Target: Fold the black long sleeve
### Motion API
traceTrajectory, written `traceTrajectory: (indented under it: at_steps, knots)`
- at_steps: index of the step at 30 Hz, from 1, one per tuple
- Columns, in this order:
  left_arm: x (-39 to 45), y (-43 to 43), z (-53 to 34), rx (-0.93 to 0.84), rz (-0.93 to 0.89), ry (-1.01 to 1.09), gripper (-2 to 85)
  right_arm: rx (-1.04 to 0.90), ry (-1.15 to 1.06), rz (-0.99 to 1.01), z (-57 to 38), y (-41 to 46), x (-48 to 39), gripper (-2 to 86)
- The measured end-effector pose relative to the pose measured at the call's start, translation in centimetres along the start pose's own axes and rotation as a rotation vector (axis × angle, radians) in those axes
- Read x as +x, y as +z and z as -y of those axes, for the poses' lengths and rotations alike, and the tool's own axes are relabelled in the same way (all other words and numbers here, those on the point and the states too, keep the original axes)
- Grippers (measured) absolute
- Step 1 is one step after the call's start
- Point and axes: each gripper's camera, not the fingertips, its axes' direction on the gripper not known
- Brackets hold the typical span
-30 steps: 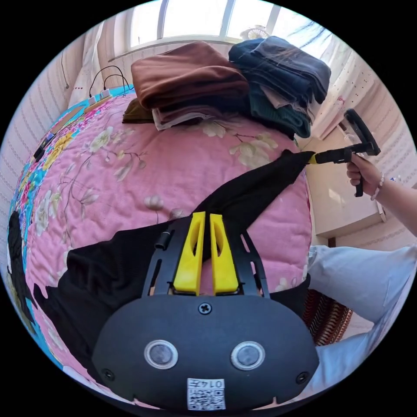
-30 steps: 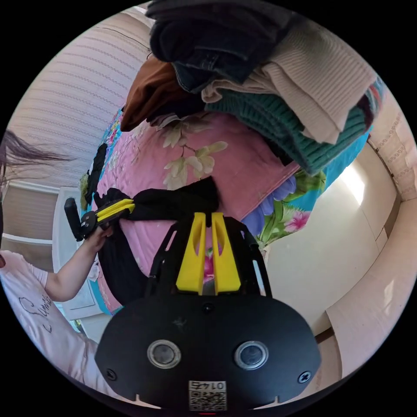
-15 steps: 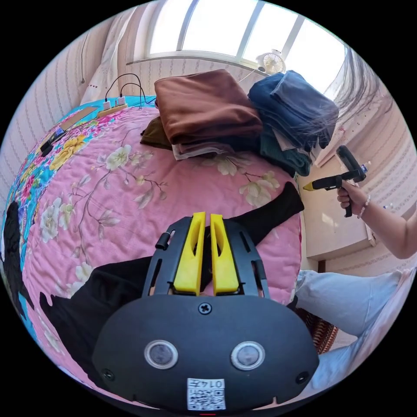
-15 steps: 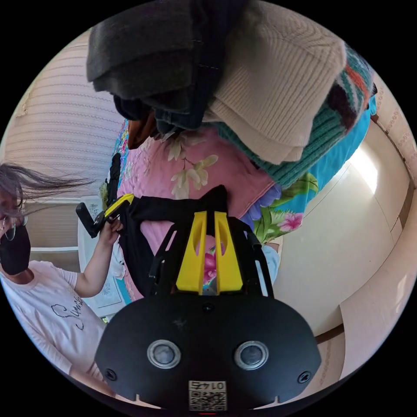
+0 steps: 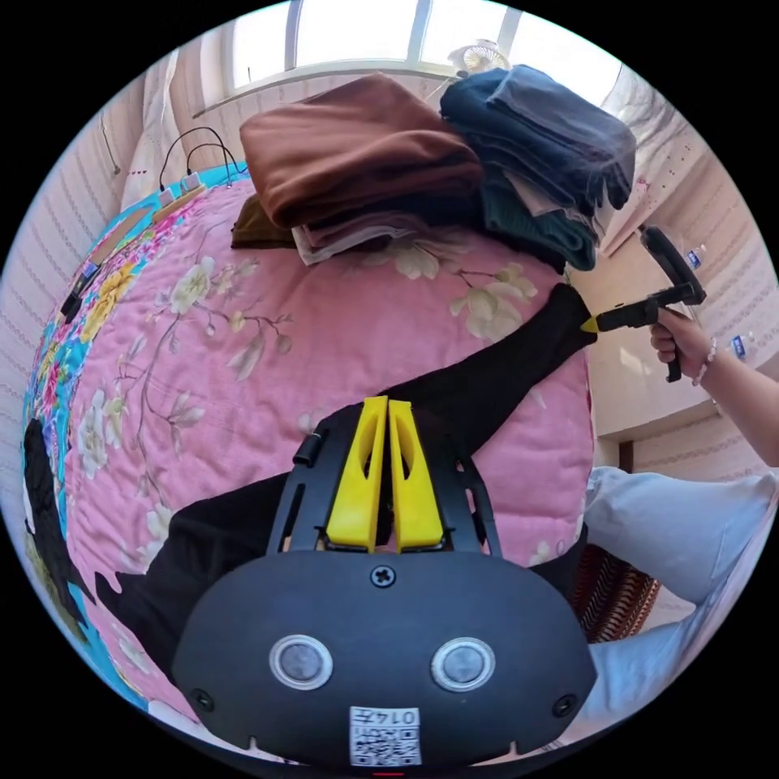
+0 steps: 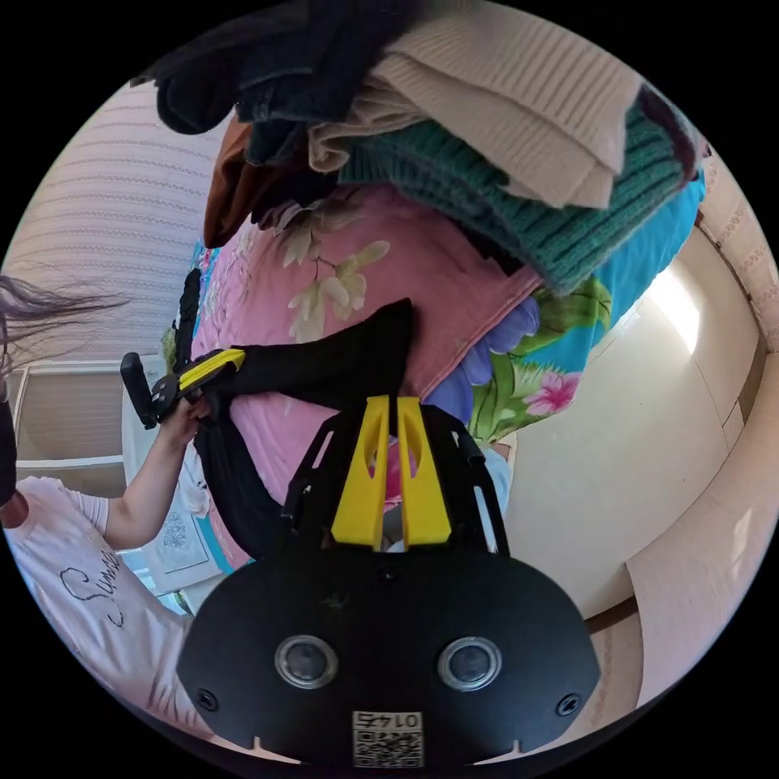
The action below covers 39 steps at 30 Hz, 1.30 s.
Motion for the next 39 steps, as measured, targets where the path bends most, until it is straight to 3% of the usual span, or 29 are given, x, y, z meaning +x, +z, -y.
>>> traceTrajectory:
  at_steps: [4,9,14,21,24,28,34,39]
  knots:
    - [-1.2,-0.8,1.2,0.055,0.036,-0.027,-1.0,-0.006,-0.004,0.062,-0.1,-1.3,-0.4,1.5]
    - [-2.5,2.7,1.7,-0.052,0.006,-0.069,-1.0,-0.071,0.018,0.009,0.3,0.1,-1.1,3.3]
    - [-2.5,1.9,0.8,-0.038,0.023,-0.06,-1.0,0.175,0.017,-0.05,0.9,-1.2,-3.7,7.3]
    - [-2.9,-1.6,0.4,0.082,0.061,-0.065,-1.0,0.179,-0.018,-0.043,3.2,1.8,-7.4,1.2]
    - [-3.7,0.5,-0.1,-0.025,0.075,-0.092,-1.0,0.188,0.004,-0.054,3.8,2.4,-8.6,0.7]
    - [-4.3,-1.8,-1.4,0.018,0.079,-0.132,-0.9,0.161,0.004,-0.081,5.0,4.3,-11.0,0.8]
    - [-6.2,-12.3,-11.2,0.23,0.07,-0.349,-0.8,0.165,0.032,-0.169,3.7,4.0,-16.9,1.7]
    - [-10.5,-18.7,-25.7,0.141,0.244,-0.631,-0.2,0.095,-0.17,-0.202,3.1,7.6,-27.5,1.6]
